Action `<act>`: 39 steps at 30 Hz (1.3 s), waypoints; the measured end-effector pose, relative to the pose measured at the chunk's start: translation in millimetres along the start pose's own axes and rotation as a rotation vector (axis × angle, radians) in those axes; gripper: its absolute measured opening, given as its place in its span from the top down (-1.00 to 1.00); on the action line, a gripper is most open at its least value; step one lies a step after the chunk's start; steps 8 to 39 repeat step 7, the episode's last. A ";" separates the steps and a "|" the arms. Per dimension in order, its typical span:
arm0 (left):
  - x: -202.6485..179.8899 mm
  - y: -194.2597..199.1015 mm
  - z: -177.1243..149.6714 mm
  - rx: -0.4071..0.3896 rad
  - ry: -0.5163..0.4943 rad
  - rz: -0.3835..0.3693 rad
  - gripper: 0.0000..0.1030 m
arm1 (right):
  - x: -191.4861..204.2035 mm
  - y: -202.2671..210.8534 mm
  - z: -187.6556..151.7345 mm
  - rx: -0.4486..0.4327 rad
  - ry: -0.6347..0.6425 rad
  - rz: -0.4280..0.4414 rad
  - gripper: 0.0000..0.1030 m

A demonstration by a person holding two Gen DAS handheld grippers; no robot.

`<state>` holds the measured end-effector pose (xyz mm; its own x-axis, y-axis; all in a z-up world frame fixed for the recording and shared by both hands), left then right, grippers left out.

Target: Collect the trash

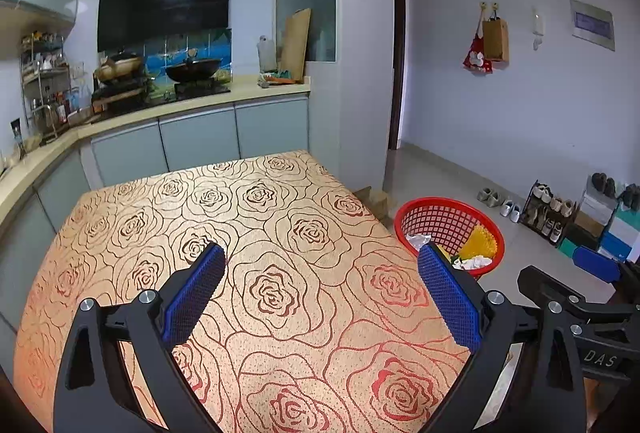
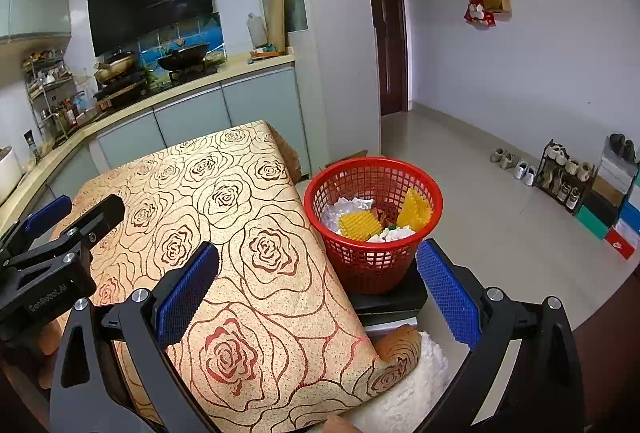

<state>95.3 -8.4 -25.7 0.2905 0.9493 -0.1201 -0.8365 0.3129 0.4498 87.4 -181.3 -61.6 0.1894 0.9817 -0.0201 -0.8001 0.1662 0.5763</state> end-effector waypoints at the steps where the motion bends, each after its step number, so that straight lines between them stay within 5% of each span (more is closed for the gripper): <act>1: 1.8 -0.7 -0.8 0.005 0.005 -0.002 -0.82 | 1.3 -1.5 0.1 0.003 0.001 -0.001 -0.87; 39: 16.7 -1.5 -6.1 0.022 0.040 -0.010 -0.82 | 7.5 -8.3 -2.9 0.016 0.008 0.001 -0.87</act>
Point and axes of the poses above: each gripper's, at about its wrist camera, not at the fingertips, and y roughly against the way its jaws point, x to its left, z to its top, the point moved 7 cm from there along -y, roughly the way its jaws point, and after that the axes turned 14 degrees about -z, right-handed, at the moved point
